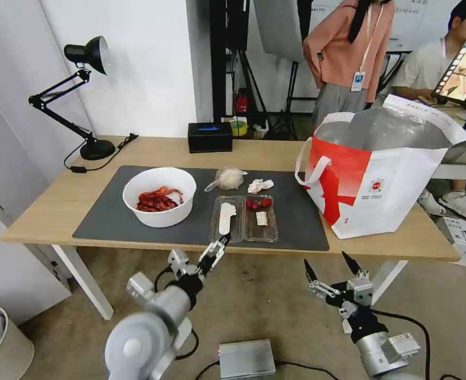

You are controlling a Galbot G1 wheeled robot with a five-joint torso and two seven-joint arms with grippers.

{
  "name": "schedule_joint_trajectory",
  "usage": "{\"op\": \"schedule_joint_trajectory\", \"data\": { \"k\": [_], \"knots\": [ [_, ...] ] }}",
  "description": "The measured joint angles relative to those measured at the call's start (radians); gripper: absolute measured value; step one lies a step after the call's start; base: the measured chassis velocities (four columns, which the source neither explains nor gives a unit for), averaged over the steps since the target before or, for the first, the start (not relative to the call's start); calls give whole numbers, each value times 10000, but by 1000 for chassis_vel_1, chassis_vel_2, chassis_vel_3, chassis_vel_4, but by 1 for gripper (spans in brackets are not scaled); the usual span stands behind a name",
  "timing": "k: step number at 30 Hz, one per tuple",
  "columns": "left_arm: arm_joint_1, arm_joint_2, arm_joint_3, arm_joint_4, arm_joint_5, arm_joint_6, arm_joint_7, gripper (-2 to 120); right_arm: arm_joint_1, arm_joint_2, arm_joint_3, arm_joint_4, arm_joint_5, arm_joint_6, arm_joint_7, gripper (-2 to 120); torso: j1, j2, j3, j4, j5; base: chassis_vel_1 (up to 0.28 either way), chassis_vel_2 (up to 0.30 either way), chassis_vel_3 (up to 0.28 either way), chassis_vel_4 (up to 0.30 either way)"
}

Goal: Pick up the trash from the table and place it into the takeout bag.

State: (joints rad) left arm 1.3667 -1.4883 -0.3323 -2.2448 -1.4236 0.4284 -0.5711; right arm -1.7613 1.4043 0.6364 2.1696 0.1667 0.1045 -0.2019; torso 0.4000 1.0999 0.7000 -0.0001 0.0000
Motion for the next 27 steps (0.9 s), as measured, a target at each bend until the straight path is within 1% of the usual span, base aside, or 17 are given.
{"op": "schedule_joint_trajectory", "data": {
  "k": [3,8,11,18,27],
  "knots": [
    [-318,-43,133,165,-181,-20,-296,100,12,11,-41,-35,-36,4,-1,100,0,1,0,0,-1,0,0,0,0],
    [-520,-94,267,325,-235,-23,-508,100,46,12,-47,-72,-46,6,-1,100,0,0,0,0,-1,0,0,0,0],
    [-684,-190,441,486,-255,-23,-775,100,83,8,-46,-117,-50,6,-2,100,0,0,0,0,0,0,0,0,0],
    [-828,-432,739,672,-274,-13,-847,100,100,159,-97,-188,-186,13,-1,100,0,0,0,0,0,0,0,0,0],
    [-1106,-540,849,940,-263,-59,-895,100,98,235,-106,-189,-235,29,3,100,0,0,0,0,0,0,0,0,0]
  ]
}}
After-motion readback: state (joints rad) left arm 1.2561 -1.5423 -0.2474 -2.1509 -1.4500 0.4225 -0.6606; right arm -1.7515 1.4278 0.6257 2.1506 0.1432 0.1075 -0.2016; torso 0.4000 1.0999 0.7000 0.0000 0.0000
